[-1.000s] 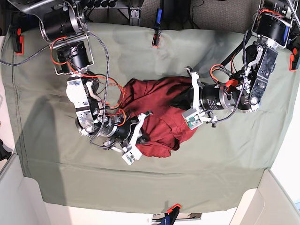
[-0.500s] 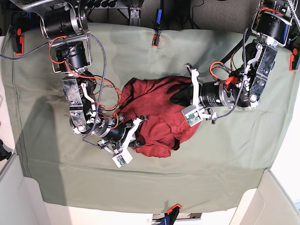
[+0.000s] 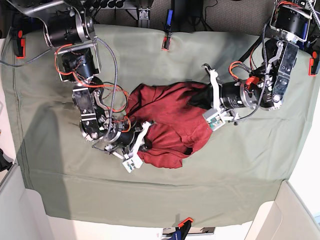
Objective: Fold the T-shirt properly
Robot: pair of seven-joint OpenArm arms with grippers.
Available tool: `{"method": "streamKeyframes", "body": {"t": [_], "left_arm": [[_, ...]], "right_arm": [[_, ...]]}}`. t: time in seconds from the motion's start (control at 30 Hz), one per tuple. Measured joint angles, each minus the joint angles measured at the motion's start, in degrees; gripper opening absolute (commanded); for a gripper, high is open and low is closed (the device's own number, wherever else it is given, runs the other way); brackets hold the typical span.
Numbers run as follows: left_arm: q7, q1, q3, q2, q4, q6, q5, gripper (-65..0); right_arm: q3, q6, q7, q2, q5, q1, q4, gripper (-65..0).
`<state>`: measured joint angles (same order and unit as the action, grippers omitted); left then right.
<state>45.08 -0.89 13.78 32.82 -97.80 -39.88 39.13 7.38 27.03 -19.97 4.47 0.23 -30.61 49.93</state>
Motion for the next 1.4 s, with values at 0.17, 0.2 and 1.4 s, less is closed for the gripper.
{"method": "streamKeyframes", "body": {"t": [0.17,0.2,1.4], "left_arm": [[1.6,3.8,-6.1,0.0,0.0,0.0,2.5,-63.7],[2.2,4.6,-7.4,0.0,0.0,0.0,3.1,-63.7],[6.7,51.7,-38.5,-0.3,-18.3,0.2,11.8,-63.7]], "right_arm": [[0.0,-2.3,-0.3,-0.2,-2.2,-5.2,-3.2,-65.0],[0.0,-2.6,-0.4,-0.4,-2.3,-6.1,-3.5,-65.0],[-4.9,-2.8,-22.4,-17.5,18.0,42.0,60.7,-65.0]]}}
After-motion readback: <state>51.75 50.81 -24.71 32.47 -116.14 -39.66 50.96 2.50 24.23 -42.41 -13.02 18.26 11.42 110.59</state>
